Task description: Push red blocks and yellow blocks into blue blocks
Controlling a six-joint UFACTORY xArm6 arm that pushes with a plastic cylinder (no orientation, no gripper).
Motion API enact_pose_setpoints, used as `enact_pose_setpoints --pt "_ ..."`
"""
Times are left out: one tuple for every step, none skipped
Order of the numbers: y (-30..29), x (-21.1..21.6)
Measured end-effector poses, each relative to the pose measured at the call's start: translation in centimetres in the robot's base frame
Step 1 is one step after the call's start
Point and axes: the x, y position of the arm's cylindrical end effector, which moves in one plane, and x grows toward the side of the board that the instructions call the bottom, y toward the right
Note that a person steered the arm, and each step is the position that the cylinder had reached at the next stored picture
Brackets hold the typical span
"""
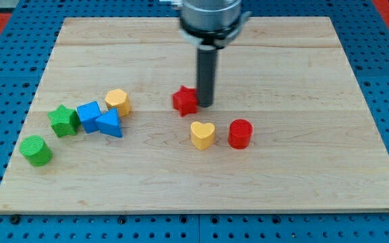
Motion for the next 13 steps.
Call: enact_pose_setpoints --pt "-8.1 0.0" --pt "-1.5 -2.3" --pt "11.6 -2.7" --pt "19.5 2.4" --pt "14.2 5.1" --pt "6.4 5.9" --pt "10.3 6.4" --pt "11.6 9.6" --pt "3.6 10.6" --pt "-3.8 10.2" --pt "-3.5 10.4" --pt "5.6 10.0" --pt "6.0 6.1"
